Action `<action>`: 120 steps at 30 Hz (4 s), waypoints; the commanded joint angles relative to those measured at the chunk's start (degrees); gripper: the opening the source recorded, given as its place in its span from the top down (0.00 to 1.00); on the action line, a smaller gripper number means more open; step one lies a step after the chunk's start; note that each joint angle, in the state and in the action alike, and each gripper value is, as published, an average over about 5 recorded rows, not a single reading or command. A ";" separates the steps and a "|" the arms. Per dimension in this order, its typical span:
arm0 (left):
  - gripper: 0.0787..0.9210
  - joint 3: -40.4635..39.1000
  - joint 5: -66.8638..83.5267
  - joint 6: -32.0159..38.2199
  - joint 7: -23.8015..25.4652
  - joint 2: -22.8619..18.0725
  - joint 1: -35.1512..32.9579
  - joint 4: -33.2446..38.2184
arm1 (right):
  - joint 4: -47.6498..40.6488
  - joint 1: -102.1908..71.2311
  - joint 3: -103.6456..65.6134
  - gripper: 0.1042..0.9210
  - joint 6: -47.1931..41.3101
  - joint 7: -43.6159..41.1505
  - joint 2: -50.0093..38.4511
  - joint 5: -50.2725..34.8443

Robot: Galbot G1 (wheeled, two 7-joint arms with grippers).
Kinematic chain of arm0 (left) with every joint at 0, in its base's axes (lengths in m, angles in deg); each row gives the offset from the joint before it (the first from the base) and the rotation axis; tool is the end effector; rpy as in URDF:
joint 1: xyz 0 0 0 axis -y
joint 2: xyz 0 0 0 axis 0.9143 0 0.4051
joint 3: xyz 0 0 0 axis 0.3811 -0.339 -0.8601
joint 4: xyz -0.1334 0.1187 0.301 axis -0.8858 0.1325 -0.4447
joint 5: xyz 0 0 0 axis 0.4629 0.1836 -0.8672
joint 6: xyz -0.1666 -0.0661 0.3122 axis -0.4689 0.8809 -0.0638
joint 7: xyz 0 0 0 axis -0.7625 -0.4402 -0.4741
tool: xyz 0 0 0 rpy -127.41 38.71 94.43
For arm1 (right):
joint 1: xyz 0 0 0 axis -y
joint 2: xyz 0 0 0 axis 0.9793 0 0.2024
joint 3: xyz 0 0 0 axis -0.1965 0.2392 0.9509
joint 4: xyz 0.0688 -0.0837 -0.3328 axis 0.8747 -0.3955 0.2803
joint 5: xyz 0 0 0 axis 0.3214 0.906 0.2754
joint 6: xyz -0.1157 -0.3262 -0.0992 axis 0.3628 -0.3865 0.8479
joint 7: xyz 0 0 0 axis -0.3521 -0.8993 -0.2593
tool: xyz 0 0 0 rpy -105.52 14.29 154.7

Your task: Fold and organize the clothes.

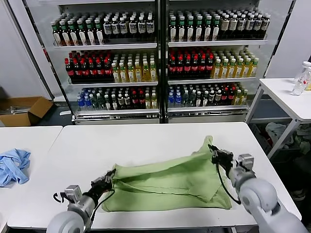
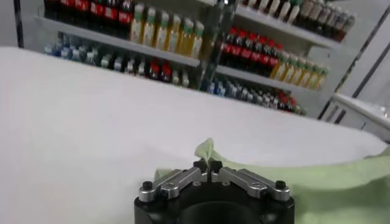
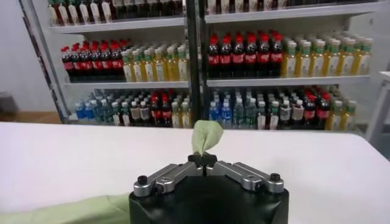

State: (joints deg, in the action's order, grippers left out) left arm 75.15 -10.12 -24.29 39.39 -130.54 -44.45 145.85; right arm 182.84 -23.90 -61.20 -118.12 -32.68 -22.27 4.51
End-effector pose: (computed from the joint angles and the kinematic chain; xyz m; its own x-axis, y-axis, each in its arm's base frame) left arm 0.2363 0.0640 -0.2915 -0.8624 0.2576 0.4358 0.1358 0.9470 -0.2911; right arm 0.2765 -0.0872 -0.2283 -0.9018 -0.1801 0.3929 -0.1807 0.9829 0.0358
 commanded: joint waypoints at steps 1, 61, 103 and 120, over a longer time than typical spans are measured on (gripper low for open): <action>0.99 -0.18 -10.42 -0.71 1.07 -0.68 -5.34 2.12 | 4.86 -12.52 -5.05 0.99 -2.29 1.24 0.17 3.84; 0.97 34.94 19.90 -2.27 -3.18 8.99 -4.13 1.35 | 5.68 -5.36 -0.22 0.12 -0.06 2.21 -3.01 0.46; 0.57 2.88 -13.44 -1.34 0.70 -7.97 1.77 3.76 | 4.02 -3.37 1.00 0.12 0.17 1.70 -2.59 1.21; 0.13 4.75 -7.62 -8.42 2.32 -6.35 2.87 -8.54 | 3.55 -2.43 0.70 0.12 0.00 1.77 -3.02 0.87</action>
State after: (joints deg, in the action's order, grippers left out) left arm 78.51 -18.50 -28.31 39.57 -137.95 -42.14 142.35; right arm 186.37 -26.41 -59.97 -118.06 -30.95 -25.15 5.50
